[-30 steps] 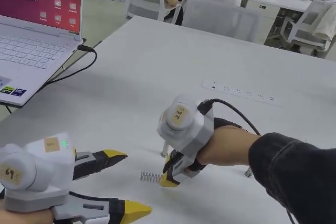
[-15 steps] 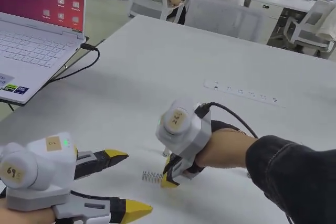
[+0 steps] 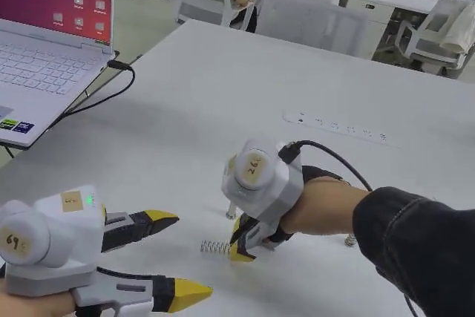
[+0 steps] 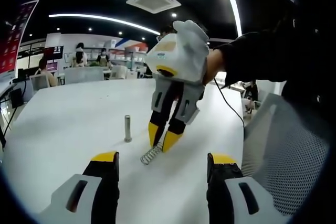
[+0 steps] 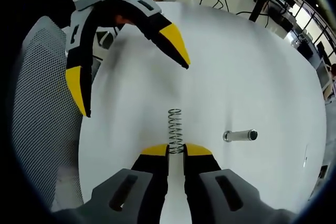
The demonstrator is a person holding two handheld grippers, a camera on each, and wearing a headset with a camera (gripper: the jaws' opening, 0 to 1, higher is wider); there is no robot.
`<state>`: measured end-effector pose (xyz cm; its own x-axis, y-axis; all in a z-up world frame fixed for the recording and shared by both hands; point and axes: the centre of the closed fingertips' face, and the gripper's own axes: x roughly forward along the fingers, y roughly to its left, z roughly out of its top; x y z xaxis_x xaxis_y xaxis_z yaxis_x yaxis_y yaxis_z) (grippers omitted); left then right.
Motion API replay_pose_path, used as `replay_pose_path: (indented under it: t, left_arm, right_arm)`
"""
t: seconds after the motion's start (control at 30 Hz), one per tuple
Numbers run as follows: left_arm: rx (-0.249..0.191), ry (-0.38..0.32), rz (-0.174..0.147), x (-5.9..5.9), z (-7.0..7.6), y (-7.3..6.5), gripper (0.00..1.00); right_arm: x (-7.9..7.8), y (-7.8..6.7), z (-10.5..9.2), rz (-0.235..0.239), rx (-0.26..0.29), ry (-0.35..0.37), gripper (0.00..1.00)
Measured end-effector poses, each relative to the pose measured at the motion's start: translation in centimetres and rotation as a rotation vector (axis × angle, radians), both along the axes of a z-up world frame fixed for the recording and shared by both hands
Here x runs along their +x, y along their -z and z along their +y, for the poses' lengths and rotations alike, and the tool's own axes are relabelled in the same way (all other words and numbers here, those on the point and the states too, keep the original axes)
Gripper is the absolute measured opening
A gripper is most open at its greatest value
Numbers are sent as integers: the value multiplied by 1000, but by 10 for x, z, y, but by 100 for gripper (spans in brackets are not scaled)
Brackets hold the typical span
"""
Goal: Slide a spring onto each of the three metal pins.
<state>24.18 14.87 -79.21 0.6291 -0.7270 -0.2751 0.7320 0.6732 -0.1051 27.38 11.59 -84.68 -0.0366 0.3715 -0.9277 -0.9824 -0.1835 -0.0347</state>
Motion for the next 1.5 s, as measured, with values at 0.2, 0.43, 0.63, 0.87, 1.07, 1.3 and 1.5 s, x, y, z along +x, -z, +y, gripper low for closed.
replay_pose_path:
  t: [0.2,0.43,0.63,0.87,1.07,1.3,1.5]
  left_arm:
    - [4,38,0,-2,-12,-1,59]
    - [4,112,3,-7,-31,-2,48]
    - [-1,162,-1,-9,-43,-5,39]
    - [-4,224,-9,-14,-55,-8,28]
    - [-2,261,-19,-15,-62,-9,21]
    - [-6,290,-19,-19,-67,-10,11]
    - [-4,300,-20,-20,-67,-10,4]
  right_arm:
    - [-12,-13,-17,2,4,-24,8]
    - [-25,-25,-35,-1,0,-43,8]
    - [-33,-32,-45,4,1,-45,8]
    - [-42,-39,-51,6,9,-44,8]
    - [-50,-42,-51,13,17,-45,8]
    - [-52,-45,-51,6,21,-55,8]
    - [-55,-46,-51,5,28,-63,8]
